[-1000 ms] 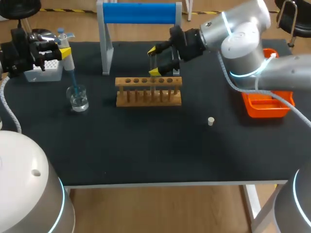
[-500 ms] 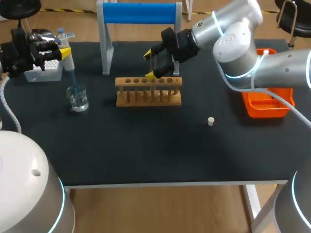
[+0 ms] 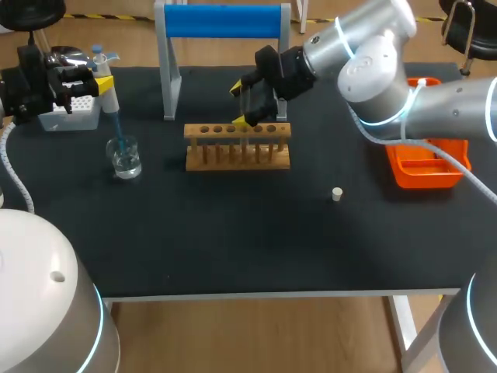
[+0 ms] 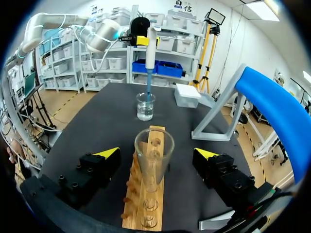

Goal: Invert the test tube, pick up the pipette, mount the tip to pipette, aspirate from beaker and dispense into the tube, eject the tip, return the pipette, and cap with the stopper.

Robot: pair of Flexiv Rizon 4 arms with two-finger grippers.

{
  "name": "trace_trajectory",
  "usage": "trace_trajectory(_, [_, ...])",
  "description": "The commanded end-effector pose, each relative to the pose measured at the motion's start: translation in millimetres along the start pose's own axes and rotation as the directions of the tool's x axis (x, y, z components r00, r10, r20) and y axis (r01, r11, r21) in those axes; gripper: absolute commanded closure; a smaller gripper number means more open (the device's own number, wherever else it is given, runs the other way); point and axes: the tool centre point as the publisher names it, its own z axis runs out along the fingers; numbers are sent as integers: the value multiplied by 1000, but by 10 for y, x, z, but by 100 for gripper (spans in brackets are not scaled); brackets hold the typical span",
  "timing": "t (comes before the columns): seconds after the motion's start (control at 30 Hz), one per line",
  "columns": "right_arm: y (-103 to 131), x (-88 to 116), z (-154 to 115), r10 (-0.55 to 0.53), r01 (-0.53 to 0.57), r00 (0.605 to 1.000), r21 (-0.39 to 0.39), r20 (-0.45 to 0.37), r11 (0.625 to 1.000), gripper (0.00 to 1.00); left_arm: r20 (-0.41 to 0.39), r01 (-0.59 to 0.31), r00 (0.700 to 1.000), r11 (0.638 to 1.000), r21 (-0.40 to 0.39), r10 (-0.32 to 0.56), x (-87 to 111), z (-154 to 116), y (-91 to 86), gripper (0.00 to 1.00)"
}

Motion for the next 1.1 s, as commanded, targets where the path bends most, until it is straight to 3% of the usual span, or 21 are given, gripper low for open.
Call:
trace_trajectory(0.03, [-13,18,-19,3,-3,1000,1,4,1000,0,2,1,1000,1000,-1,-1,10,-4,-10,100])
trace_trajectory(1.1, [-22,42,-28,6,-6,1000,5,24,1000,0,2,1,1000,1000,-1,-1,10,-4,-10,100])
